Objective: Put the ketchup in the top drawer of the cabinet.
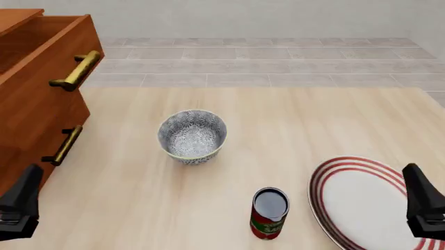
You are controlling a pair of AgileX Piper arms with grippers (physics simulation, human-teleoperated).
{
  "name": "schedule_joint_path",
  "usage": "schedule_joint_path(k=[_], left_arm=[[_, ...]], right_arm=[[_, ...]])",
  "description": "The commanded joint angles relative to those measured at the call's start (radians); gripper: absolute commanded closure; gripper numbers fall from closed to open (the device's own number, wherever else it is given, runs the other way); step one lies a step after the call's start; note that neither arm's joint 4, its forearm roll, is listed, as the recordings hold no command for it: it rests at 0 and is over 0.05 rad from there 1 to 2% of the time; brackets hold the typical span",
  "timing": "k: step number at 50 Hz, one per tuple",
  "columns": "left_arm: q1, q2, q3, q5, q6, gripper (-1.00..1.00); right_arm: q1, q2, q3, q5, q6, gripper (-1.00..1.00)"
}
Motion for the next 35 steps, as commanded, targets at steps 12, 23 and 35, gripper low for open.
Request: schedule_joint_path(k=[12,23,35], left_arm=[[-0.163,-0.001,-0.137,0.155,0.024,-1.00],[-0.300,0.004,-0.128,0.225,0.036,-1.00],[-0.513,0.225,-0.114,0.097,0.023,-1.00]], right_arm=[[-0.011,0.003,-0.033,0.017,-0.005,-1.00],[-0.009,0.004,-0.027,0.021,-0.007,-1.00],[-0.005,0.002,-0.002,0.007,-0.007,-1.00]])
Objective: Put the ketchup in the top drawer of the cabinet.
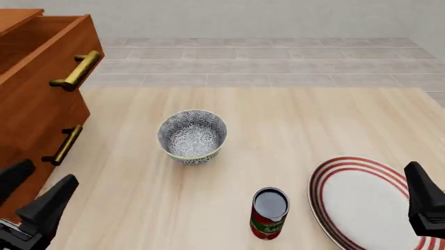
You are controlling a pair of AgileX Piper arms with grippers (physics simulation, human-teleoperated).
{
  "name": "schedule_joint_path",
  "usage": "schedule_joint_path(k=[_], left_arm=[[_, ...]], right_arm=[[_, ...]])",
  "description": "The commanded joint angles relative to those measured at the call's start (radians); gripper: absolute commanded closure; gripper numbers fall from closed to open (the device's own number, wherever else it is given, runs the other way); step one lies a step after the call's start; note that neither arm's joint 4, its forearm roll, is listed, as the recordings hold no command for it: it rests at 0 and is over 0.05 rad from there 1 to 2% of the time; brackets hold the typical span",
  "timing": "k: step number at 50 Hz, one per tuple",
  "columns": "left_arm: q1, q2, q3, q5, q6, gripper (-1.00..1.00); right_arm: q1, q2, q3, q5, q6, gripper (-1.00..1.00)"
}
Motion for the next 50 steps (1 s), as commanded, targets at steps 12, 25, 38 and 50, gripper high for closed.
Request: schedule_joint_path(k=[12,25,38,50], left_arm=[[-0.338,0.431,-0.008,-0.286,-0.056,-1.00],[-0.474,0.910,0.036,-0.689,-0.086,-1.00],[-0.546,0.940,0.001,-0.675,-0.121,-1.00],[-0.582,1.063,-0.056,-0.722,-0.094,-1.00]], right_arm=[[0.009,-0.005,0.017,-0.003,0.004,-1.00],[0.012,-0.006,0.019,0.002,0.007,-1.00],[0.021,-0.005,0.018,0.011,0.010,-1.00],[0.027,-0.006,0.019,0.017,0.006,-1.00]])
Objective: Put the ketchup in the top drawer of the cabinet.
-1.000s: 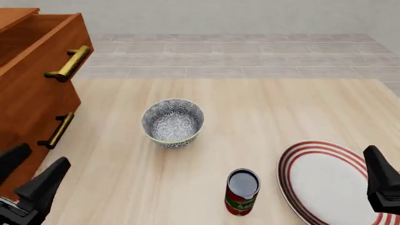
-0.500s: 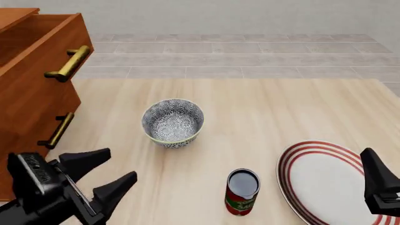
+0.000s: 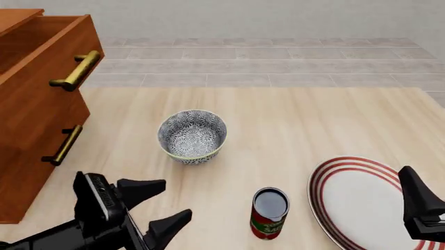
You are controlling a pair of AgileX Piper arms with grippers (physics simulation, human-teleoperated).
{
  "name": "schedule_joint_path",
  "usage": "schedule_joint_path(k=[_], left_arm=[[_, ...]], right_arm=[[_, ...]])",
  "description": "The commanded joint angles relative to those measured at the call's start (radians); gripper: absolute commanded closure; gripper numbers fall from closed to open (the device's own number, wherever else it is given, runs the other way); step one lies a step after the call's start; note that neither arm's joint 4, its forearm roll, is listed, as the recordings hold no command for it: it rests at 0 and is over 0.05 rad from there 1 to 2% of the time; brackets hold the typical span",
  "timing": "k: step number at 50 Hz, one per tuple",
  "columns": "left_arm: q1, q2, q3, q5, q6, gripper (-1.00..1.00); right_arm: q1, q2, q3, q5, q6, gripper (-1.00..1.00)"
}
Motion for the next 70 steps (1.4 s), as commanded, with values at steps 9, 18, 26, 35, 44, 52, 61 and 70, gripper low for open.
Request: schedule_joint_path(k=[9,18,26,35,44,52,61,70], left_arm=[[-0.060,0.230,-0.088,-0.080,0.031,-1.00],[-0.106,0.318,-0.145,-0.068,0.004,-1.00],[-0.133,0.404,-0.186,-0.085,0.023,-1.00],[-0.136,0.454,-0.205,-0.109,0.031,-1.00],[-0.120,0.544,-0.226,-0.150,0.120,-1.00],[-0.132,0.594,-0.251,-0.169,0.124,-1.00],[-0.163,0.647,-0.300,-0.161,0.137,-1.00],[-0.176,0.658,-0.347,-0.130,0.138,-1.00]], right_arm=[[0.010,0.000,0.000,0.008,0.001,-1.00],[0.010,0.000,0.000,0.011,0.003,-1.00],[0.010,0.000,0.000,0.011,0.003,-1.00],[0.010,0.000,0.000,0.011,0.003,-1.00],[0.010,0.000,0.000,0.011,0.003,-1.00],[0.010,0.000,0.000,0.011,0.003,-1.00],[0.010,0.000,0.000,0.011,0.003,-1.00],[0.010,0.000,0.000,0.011,0.003,-1.00]])
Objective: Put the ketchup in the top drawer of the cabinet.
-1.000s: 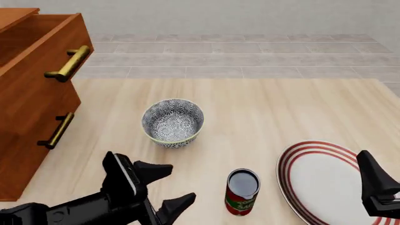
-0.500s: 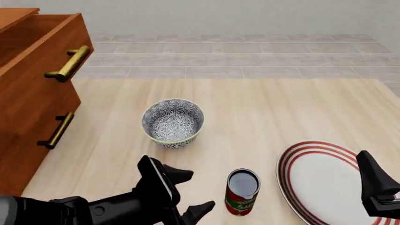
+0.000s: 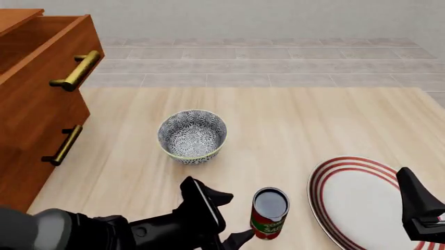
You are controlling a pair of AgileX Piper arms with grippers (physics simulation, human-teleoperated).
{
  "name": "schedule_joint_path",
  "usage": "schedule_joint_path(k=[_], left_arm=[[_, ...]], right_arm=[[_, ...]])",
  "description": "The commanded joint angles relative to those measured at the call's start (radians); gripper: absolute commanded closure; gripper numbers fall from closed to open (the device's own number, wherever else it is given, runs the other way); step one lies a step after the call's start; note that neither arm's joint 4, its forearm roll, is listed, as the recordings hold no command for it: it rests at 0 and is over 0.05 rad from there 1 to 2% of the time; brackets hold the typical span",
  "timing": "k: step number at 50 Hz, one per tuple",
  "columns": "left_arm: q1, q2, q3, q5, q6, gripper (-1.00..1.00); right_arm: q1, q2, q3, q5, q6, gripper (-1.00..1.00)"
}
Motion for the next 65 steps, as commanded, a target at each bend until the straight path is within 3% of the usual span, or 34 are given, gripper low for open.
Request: schedule_joint_path(k=[1,65], left_arm=[[-0.018,0.035,-0.050,0.017,0.008,-1.00],[-0.042,0.195,-0.219,0.054,0.041,-1.00]], right_arm=[[0.000,0.000,0.000,0.000,0.000,-1.00],[0.000,0.000,0.000,0.000,0.000,-1.00]])
